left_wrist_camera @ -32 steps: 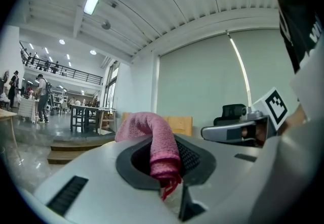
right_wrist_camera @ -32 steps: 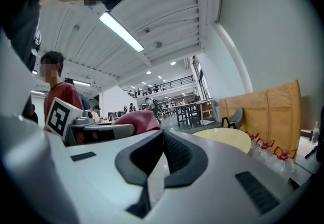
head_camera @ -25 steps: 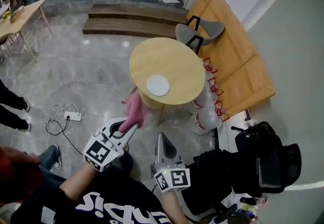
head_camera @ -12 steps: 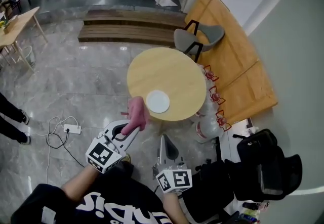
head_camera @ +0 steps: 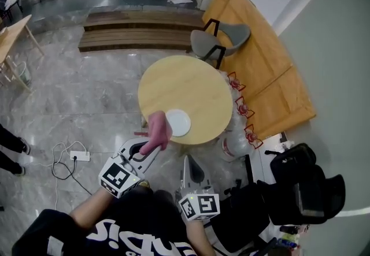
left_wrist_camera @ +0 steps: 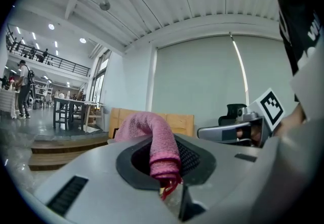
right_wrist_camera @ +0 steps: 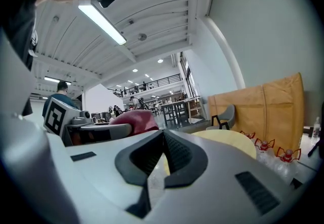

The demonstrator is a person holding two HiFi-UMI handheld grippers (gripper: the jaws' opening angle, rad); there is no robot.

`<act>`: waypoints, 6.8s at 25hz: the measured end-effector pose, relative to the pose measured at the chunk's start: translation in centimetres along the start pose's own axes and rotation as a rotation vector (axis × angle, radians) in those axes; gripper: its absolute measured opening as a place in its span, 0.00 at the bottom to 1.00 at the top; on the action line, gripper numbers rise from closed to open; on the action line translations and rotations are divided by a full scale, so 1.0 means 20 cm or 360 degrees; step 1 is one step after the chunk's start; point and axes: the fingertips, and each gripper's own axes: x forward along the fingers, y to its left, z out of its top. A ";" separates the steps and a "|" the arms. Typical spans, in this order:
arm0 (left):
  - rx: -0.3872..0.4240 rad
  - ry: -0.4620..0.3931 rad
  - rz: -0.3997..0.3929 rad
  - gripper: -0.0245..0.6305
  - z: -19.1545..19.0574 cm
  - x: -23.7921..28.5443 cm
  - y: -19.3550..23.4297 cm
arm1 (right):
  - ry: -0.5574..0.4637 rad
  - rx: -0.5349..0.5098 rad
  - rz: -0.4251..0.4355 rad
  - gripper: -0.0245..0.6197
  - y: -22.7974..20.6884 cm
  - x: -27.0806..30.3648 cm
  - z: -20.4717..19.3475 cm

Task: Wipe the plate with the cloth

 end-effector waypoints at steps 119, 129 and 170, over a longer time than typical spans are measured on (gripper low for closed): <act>0.0029 0.1508 -0.0337 0.12 -1.54 1.22 0.59 | 0.1395 0.0373 0.0164 0.19 -1.19 1.03 -1.45; 0.0004 0.1531 -0.0349 0.12 -1.54 1.26 0.55 | 0.1345 0.0393 0.0113 0.18 -1.19 1.03 -1.44; -0.0274 0.1560 -0.0546 0.12 -1.53 1.26 0.24 | 0.1351 0.0342 0.0028 0.18 -1.20 1.03 -1.45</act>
